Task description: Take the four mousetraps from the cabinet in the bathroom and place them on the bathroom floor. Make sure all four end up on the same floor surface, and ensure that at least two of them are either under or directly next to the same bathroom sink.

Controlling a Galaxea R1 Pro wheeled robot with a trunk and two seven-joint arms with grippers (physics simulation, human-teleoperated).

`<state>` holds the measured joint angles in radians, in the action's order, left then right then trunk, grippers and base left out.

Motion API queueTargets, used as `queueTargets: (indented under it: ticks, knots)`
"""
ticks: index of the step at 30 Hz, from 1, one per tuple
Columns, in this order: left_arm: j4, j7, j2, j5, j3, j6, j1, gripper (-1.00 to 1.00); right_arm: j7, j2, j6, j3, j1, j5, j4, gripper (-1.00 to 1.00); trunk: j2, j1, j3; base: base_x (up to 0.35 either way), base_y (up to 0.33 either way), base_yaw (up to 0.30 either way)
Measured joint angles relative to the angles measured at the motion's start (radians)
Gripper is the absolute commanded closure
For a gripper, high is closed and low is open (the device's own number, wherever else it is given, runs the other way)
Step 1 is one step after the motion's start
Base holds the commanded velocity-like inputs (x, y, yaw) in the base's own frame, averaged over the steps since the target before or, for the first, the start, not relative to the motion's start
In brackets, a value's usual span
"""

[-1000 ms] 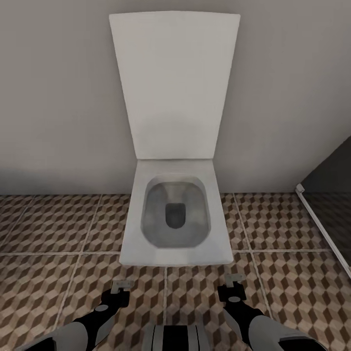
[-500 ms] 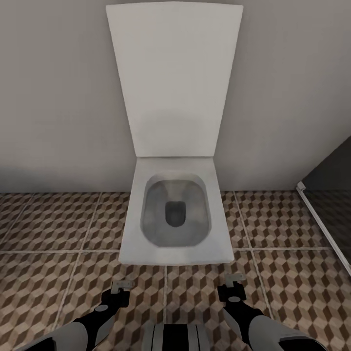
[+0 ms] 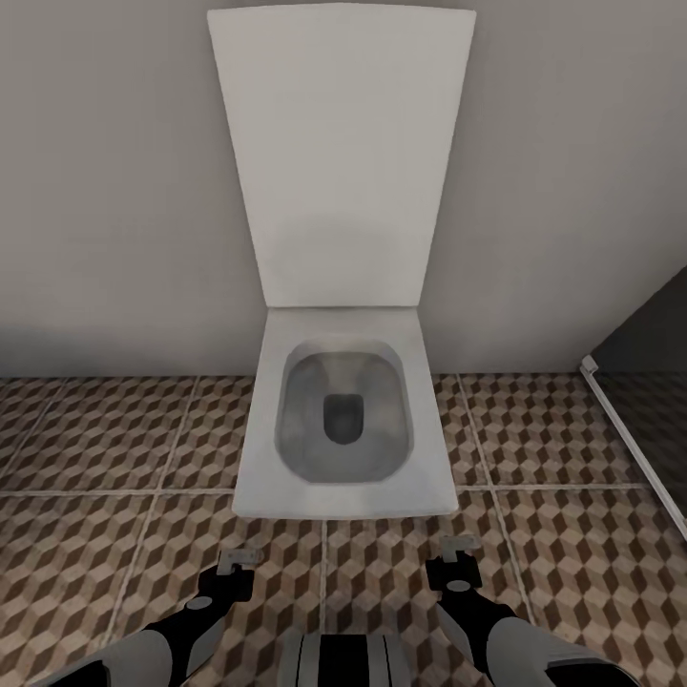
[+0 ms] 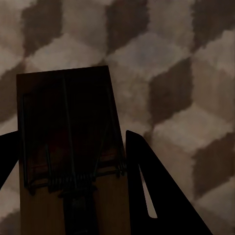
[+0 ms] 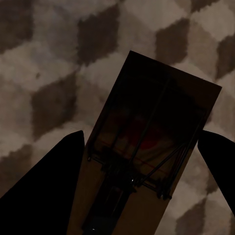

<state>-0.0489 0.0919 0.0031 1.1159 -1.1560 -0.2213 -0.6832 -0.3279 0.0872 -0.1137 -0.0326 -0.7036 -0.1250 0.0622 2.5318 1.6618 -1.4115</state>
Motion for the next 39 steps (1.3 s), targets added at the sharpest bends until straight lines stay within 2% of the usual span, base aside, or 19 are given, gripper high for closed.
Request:
queueTargets:
  ticks: [23, 34, 39]
  knots:
    - [0.000, -0.004, -0.001, 0.000, 0.000, 0.000, 0.000, 1.00, 0.000, -0.002, 0.000, 0.000, 0.000, 0.000, 0.003, 1.00, 0.000, 0.000, 0.000, 0.000, 0.000, 0.000]
    - [0.000, -0.002, 0.000, 0.000, 0.000, 0.002, 0.000, 1.00, 0.000, 0.000, 0.000, 0.000, 0.000, 0.000, 0.003, 1.00, 0.003, 0.005, -0.042, 0.000, 0.000, 0.000]
    - [0.000, -0.002, 0.000, 0.000, -0.001, 0.001, 0.000, 1.00, 0.000, 0.000, 0.000, 0.000, 0.000, 0.000, 0.003, 1.00, 0.003, 0.005, -0.043, 0.000, 0.000, 0.000]
